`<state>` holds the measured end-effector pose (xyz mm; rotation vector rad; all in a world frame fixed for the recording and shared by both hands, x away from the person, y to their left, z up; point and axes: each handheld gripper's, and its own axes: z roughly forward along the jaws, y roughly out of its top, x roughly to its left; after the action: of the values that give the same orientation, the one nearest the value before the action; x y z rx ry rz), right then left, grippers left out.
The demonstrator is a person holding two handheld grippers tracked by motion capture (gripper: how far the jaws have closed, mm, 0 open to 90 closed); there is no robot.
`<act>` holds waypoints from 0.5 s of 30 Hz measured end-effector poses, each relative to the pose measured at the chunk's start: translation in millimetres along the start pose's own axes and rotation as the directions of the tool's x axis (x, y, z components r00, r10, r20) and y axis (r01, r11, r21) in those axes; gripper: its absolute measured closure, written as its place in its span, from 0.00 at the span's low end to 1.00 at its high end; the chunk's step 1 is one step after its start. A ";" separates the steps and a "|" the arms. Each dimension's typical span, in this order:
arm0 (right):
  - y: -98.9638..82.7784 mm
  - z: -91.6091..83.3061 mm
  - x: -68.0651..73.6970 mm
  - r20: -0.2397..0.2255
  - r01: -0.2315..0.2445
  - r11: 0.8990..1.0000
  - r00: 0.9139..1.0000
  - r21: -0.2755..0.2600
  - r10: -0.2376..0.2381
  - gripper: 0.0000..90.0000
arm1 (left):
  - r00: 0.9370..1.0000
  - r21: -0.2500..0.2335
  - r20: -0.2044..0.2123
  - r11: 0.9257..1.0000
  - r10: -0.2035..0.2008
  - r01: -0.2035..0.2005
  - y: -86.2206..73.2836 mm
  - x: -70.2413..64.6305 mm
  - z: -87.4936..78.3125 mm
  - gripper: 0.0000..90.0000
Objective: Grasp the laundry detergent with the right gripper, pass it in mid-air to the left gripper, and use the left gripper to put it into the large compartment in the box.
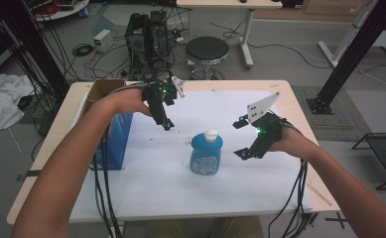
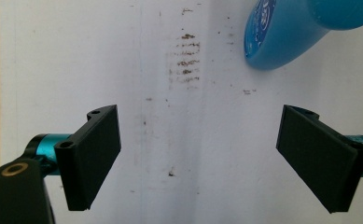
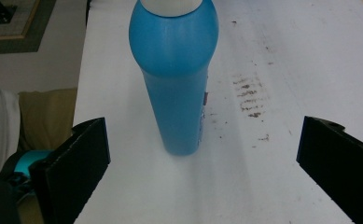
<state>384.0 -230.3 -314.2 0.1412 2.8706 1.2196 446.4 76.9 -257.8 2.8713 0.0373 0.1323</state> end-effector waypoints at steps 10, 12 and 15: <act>-9.1 12.6 6.5 -0.002 -0.037 0.998 0.999 -0.046 0.037 0.02 | 1.000 0.011 -0.005 1.000 0.005 -0.005 0.5 -0.6 0.7 0.15; -10.4 17.3 5.5 -0.009 -0.017 0.998 1.000 -0.066 0.016 0.02 | 1.000 0.006 -0.005 1.000 0.003 -0.003 0.2 -0.6 1.3 0.15; -12.5 22.9 6.4 -0.013 -0.019 0.997 1.000 -0.075 0.018 0.02 | 1.000 0.008 -0.006 1.000 0.004 -0.004 0.0 -0.5 0.7 0.15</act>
<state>377.9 -222.0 -339.0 0.1593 2.8350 1.3349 446.0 76.7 -258.5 2.8791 0.0328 0.1418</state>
